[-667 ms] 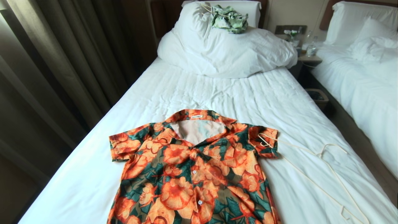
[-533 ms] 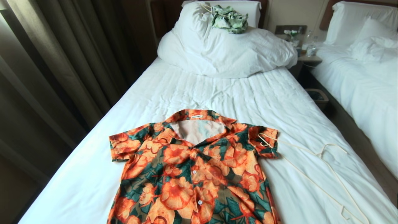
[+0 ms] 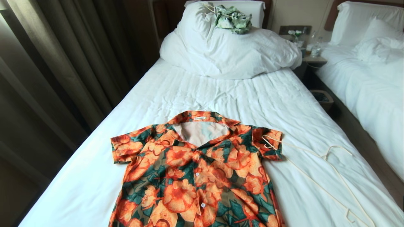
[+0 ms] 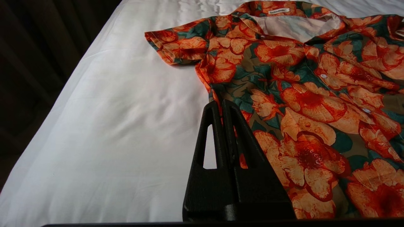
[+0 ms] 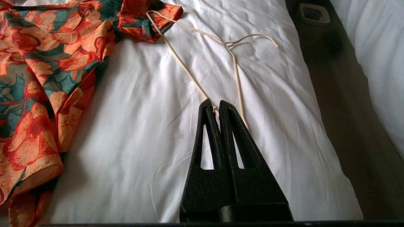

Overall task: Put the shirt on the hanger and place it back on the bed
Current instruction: Lift the shirt and hanger

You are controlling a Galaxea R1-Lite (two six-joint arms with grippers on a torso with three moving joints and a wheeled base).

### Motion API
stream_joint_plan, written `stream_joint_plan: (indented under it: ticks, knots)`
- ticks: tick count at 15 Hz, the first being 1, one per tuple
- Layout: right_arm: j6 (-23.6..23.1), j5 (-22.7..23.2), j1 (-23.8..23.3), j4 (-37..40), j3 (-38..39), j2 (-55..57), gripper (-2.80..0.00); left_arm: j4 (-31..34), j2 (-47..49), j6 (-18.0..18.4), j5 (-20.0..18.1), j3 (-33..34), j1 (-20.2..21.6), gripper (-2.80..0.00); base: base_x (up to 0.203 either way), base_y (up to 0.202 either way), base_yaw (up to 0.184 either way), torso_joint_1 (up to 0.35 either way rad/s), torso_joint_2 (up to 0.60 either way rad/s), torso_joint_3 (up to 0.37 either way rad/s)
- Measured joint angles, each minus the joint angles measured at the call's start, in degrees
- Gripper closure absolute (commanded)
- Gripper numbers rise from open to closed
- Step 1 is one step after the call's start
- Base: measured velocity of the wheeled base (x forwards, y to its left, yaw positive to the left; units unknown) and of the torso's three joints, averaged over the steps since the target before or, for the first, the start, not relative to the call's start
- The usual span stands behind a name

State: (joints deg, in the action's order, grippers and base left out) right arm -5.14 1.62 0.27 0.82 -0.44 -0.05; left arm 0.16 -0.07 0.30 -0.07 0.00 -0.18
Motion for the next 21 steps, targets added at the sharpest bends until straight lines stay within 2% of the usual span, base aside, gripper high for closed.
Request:
stream_joint_plan:
  ticks: [5,8,10,12,14,16,18,21]
  knots:
    - [0.6,1.1,0.0,2.8,-7.4,3.4,0.0,0.0,0.0,0.0,0.0,0.0,0.0,0.0,0.0,0.0,0.0,0.0,0.0,0.0]
    - [4.2,1.2,0.0,3.7,-13.4,11.4,0.0,0.0,0.0,0.0,0.0,0.0,0.0,0.0,0.0,0.0,0.0,0.0,0.0,0.0]
    - [10.8,1.3,0.0,3.3,-18.2,19.8,0.0,0.0,0.0,0.0,0.0,0.0,0.0,0.0,0.0,0.0,0.0,0.0,0.0,0.0]
    - [20.5,2.4,-0.1,2.7,-23.0,29.8,0.0,0.0,0.0,0.0,0.0,0.0,0.0,0.0,0.0,0.0,0.0,0.0,0.0,0.0]
    - [30.3,5.4,-0.3,0.6,-25.6,40.4,0.0,0.0,0.0,0.0,0.0,0.0,0.0,0.0,0.0,0.0,0.0,0.0,0.0,0.0]
    - [37.0,9.9,-1.4,-3.9,-26.6,50.2,0.0,0.0,0.0,0.0,0.0,0.0,0.0,0.0,0.0,0.0,0.0,0.0,0.0,0.0]
    - [39.6,13.9,-3.8,-8.6,-27.4,60.2,0.0,0.0,0.0,0.0,0.0,0.0,0.0,0.0,0.0,0.0,0.0,0.0,0.0,0.0]
    - [40.7,16.2,-8.3,-10.2,-30.5,76.0,0.0,0.0,0.0,0.0,0.0,0.0,0.0,0.0,0.0,0.0,0.0,0.0,0.0,0.0]
